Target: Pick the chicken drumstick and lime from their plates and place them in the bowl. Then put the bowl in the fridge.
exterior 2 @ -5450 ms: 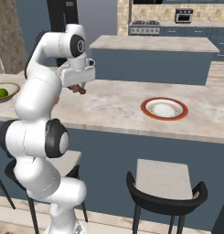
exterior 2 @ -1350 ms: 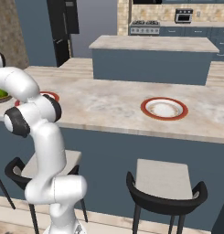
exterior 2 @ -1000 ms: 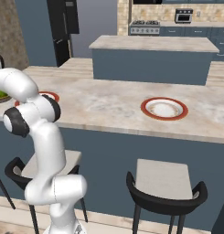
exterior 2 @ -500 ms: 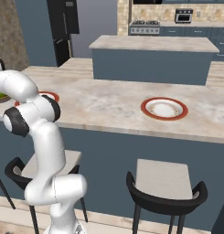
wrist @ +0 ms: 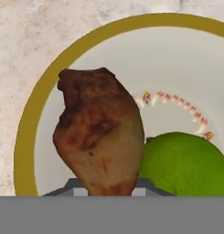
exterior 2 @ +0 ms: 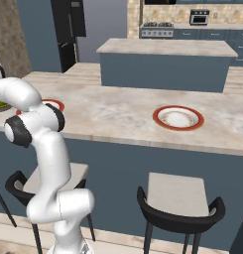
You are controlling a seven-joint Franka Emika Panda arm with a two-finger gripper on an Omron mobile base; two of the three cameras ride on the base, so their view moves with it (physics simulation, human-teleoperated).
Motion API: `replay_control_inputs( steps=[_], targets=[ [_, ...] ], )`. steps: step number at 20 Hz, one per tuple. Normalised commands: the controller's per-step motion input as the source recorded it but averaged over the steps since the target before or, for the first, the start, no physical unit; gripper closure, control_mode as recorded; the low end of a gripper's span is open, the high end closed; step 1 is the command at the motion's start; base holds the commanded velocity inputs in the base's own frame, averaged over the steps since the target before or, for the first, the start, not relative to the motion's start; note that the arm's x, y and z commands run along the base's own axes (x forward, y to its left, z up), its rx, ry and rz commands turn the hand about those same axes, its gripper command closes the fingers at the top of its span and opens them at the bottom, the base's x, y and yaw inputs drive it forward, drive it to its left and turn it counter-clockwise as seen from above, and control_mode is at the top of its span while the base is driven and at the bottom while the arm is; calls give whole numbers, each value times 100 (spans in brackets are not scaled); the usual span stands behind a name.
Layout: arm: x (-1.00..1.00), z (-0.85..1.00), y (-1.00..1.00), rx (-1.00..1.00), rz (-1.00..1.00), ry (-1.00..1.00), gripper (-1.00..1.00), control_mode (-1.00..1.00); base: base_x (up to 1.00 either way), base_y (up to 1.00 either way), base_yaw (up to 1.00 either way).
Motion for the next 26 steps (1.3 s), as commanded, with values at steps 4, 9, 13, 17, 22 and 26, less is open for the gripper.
replay_control_inputs(
  steps=[4, 9, 13, 17, 22, 26],
  targets=[
    [11, 0, 17, 0, 0, 2, -100, -100, 0, 0, 0],
    [4, 0, 3, -2, 0, 6, -100, -100, 0, 0, 0],
    [0, 2, -3, -1, 0, 3, -100, -100, 0, 0, 0],
    [-2, 23, -13, 0, -1, 0, -100, -100, 0, 0, 0],
    [-26, 18, -30, 0, -7, 0, -100, -100, 0, 0, 0],
    [-41, 1, -47, 0, -12, 0, -100, -100, 0, 0, 0]
  ],
)
